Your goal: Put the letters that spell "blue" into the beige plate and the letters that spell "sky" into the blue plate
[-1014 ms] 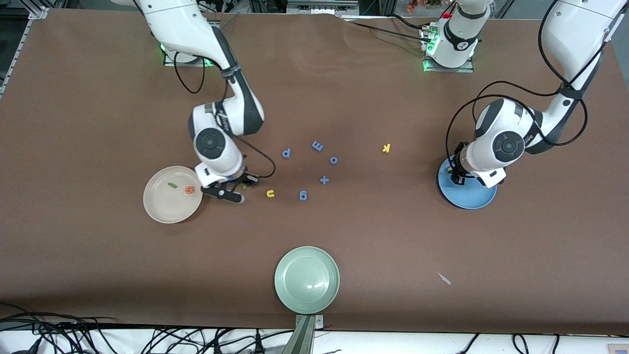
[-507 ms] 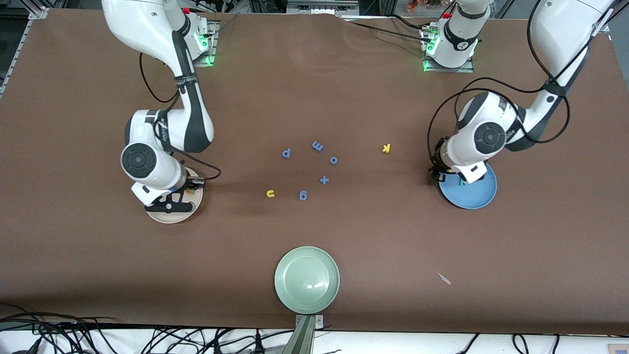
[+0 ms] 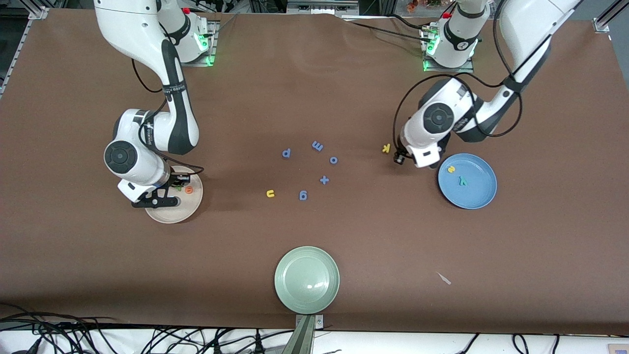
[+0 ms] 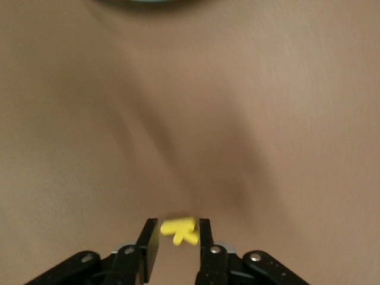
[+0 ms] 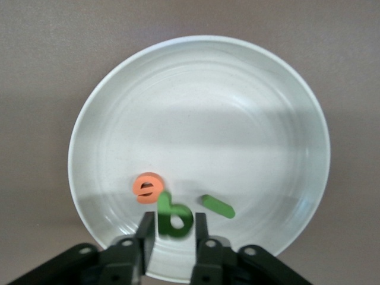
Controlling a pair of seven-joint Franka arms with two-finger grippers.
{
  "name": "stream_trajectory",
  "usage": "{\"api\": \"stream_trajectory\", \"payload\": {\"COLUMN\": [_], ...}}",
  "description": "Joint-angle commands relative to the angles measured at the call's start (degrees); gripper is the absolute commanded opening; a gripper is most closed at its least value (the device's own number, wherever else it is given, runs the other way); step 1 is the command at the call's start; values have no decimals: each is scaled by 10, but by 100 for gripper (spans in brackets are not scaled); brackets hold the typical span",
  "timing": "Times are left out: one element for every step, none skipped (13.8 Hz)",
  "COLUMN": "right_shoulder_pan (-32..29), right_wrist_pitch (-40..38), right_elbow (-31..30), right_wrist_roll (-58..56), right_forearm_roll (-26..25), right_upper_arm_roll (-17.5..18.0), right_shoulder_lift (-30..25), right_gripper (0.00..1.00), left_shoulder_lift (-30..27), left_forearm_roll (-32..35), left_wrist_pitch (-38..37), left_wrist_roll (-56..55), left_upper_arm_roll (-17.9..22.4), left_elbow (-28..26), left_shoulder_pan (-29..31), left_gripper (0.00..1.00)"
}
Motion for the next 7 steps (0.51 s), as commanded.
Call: {"api": "stream_trajectory", "payload": {"right_shoulder_pan": [3,4,6,9,10,9,9], "right_wrist_pitch": [1,-2,-4,-4,-5,-5,-4], "right_elbow": [-16,-14,-12,-4,15,43,75], "right_wrist_roll": [-8,-5,7,32,61,101,151], "right_forearm_roll": [30,32,36,57,81,94,96], "right_upper_arm_roll": [4,6,7,20,40,58,78], "right_shoulder_lift": [-23,-24,-27,-28,-25,-17,0], "right_gripper": [48,48,48,48,48,48,49], "left_shoulder_lift": [4,4,4,4,5,6,6], "left_forearm_roll": [13,13,14,18,28,45,64], "left_wrist_pitch": [4,3,4,5,5,5,5], "left_wrist_roll": [117,166,210,228,233,242,268], "left_upper_arm_roll": [0,1,3,4,4,4,4], "left_elbow": [-1,-2,-1,-1,-3,-4,-11], "left_shoulder_pan": [-6,-15,-21,-21,-20,-19,-21], "left_gripper": [34,35,37,40,40,40,40]}}
